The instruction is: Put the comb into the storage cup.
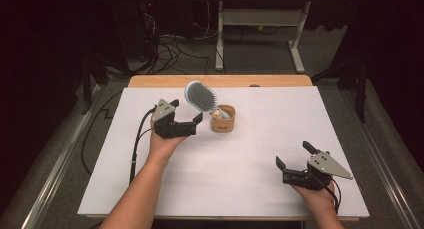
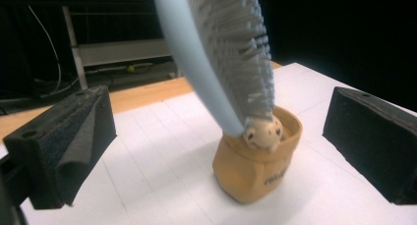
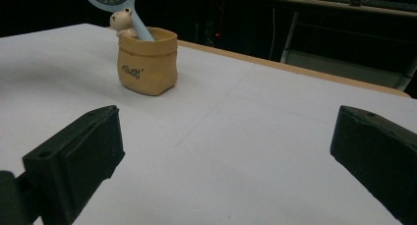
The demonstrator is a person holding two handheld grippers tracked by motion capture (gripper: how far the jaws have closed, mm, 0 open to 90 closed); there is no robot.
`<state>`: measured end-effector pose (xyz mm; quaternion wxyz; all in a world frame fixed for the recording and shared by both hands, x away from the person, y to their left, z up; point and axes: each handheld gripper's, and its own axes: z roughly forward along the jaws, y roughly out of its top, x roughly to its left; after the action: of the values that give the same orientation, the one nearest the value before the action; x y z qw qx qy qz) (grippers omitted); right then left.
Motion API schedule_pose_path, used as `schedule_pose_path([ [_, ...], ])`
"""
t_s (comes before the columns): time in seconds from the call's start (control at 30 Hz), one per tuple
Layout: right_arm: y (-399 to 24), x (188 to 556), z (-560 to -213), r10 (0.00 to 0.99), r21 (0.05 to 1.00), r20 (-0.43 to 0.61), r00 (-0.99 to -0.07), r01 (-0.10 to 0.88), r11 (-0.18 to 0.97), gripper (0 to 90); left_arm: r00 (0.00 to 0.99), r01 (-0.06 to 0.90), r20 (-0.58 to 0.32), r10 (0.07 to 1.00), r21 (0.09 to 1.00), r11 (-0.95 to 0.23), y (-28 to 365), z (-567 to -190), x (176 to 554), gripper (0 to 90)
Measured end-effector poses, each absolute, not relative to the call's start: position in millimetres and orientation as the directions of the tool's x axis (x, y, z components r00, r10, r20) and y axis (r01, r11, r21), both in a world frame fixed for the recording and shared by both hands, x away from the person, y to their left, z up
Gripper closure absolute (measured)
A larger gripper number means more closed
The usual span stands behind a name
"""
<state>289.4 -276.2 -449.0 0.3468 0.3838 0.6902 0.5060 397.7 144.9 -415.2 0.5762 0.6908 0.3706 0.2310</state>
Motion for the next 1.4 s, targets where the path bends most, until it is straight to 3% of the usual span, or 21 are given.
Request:
schedule_pose_path([
  [0.5, -276, 288, -449, 0.882, 0.966, -0.082, -0.464, 0.182, 0.185, 0.0, 0.627, 0.246, -0.136, 0.767, 0.969, -0.030, 183, -442, 348, 0.4],
  [1.0, -280, 282, -448, 0.891, 0.968, -0.076, -0.448, 0.180, 0.173, 0.0, 0.603, 0.199, -0.031, 0.797, 0.973, -0.113, 237, -452, 286, 0.4],
  [1.4, -281, 279, -447, 0.897, 0.969, -0.078, -0.434, 0.180, 0.172, 0.0, 0.563, 0.228, -0.032, 0.826, 0.967, -0.118, 255, -458, 287, 0.4],
])
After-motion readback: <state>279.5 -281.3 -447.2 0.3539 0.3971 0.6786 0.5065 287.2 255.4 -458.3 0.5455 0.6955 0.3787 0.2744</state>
